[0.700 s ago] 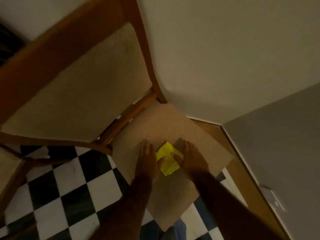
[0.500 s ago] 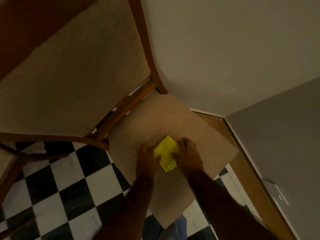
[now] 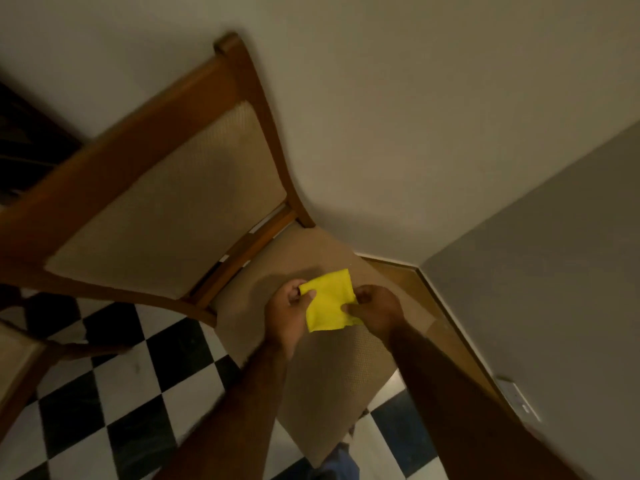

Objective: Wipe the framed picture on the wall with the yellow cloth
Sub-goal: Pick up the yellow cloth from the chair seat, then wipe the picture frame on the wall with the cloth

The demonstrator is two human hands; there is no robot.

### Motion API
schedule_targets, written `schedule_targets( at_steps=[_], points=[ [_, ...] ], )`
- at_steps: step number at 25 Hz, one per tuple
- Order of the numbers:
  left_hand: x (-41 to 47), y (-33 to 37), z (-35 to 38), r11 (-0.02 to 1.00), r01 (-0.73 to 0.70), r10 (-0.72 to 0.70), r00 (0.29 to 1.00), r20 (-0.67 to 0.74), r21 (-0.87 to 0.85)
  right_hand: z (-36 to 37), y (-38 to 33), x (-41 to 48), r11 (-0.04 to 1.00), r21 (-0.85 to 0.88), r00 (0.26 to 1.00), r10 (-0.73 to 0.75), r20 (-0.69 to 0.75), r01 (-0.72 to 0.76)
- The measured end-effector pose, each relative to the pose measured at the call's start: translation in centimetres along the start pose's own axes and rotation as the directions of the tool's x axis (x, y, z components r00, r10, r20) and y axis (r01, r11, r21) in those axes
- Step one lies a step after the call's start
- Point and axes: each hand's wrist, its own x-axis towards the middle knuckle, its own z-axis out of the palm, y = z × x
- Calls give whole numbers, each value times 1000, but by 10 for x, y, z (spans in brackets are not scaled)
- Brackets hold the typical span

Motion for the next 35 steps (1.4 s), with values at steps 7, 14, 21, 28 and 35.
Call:
schedule_targets(
  at_steps=[7, 14, 21, 28, 35],
  points=[
    [-68, 149, -1, 953, -296, 296, 955, -9, -60, -134, -83, -107, 984, 92, 982, -143, -119, 155],
    [-167, 317, 34, 826, -521, 535, 845, 9, -213, -285, -147, -234, 934, 171, 922, -258, -288, 315],
    [-278, 465, 57, 638, -703, 742, 670, 9, -314, -403, -192, -365, 858, 141, 799, -384, -462, 494],
    [-408, 605, 64, 387, -815, 897, 441, -28, -430, -503, -248, -513, 825, -98, 546, -452, -706, 557],
    [-550, 718, 62, 99, -869, 980, 170, -103, -485, -580, -286, -676, 795, -276, 261, -470, -843, 540]
  ],
)
